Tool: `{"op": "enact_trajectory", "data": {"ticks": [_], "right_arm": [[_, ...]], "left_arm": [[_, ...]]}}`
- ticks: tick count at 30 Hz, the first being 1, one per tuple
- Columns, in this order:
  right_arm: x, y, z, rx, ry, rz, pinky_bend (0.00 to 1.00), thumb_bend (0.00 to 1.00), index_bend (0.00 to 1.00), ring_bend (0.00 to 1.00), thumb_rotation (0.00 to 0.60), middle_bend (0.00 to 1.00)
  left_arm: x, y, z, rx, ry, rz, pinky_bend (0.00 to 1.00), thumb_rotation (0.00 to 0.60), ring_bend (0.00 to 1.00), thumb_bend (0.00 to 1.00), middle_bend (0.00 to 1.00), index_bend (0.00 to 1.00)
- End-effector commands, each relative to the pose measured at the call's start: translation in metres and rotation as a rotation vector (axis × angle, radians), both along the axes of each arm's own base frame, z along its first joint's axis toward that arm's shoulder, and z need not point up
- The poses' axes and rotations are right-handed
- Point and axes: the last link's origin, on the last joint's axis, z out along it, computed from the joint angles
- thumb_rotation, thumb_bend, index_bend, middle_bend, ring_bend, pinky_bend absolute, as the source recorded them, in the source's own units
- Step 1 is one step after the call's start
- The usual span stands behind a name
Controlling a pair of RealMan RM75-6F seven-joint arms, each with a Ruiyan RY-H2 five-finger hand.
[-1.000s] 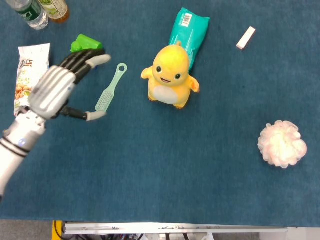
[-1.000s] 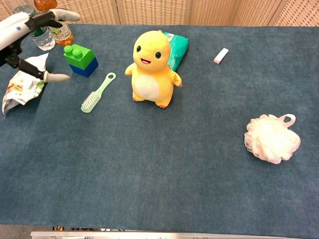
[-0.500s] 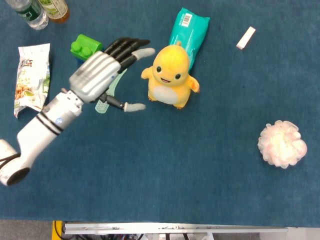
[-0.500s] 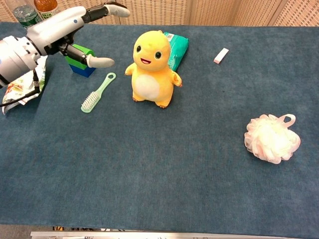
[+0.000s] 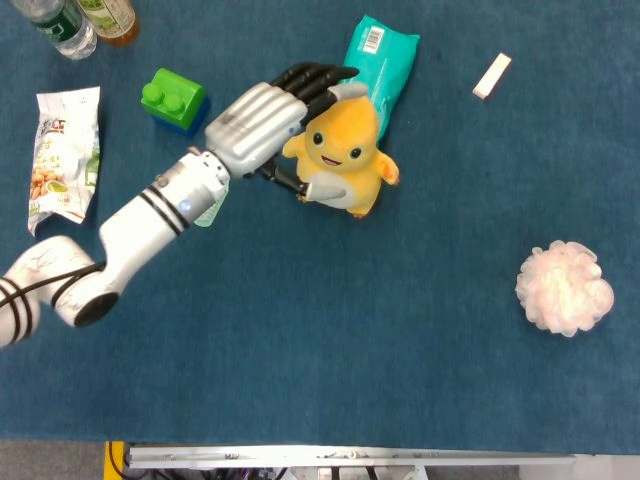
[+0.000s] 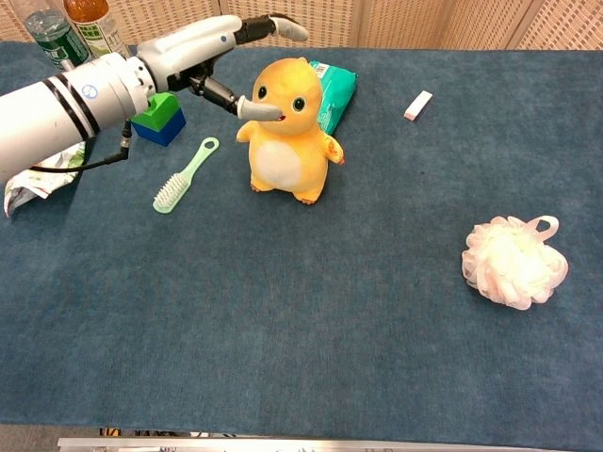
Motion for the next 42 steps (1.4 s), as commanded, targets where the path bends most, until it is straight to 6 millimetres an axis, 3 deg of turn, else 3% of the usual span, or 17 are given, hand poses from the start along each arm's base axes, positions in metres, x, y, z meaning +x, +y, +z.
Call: {"op": "enact_trajectory", "data": {"ticks": [1,12,29,35,42], "right_arm": [[-0.001,0.0,0.001,-0.003,0.001,-0.005,0.3,0.17,0.25,0.3,0.6,0.38],[-0.002,-0.001,0.001,-0.006,0.003,-0.008,0.3,0.17,0.25,0.3,0.6,0.38],[0.002,0.002,0.002,-0.012,-0.002,0.007,0.3,0.17,0.25,0.3,0.6,0.38],[0.0,0.002,0.001,-0.009,-0.004,0.003,0.3,0.17,0.25,0.3,0.6,0.38],[-0.002,0.002,0.003,-0.015,-0.004,-0.004,0.3,0.17,0.25,0.3,0.6,0.38]], "left_arm": [[0.006,0.005,-0.007,-0.006,0.009,0.005,0.05,0.305,0.03,0.06,0.06,0.1],[0.007,0.008,-0.021,-0.021,0.053,0.012,0.05,0.305,0.03,0.06,0.06,0.1],[-0.023,-0.008,-0.002,0.012,0.067,0.027,0.05,0.296,0.03,0.06,0.06,0.1],[-0.013,-0.005,0.001,0.006,0.025,0.038,0.05,0.296,0.03,0.06,0.06,0.1],[0.01,0.005,-0.01,-0.018,-0.021,0.048,0.05,0.295,0.03,0.06,0.05,0.1]]}}
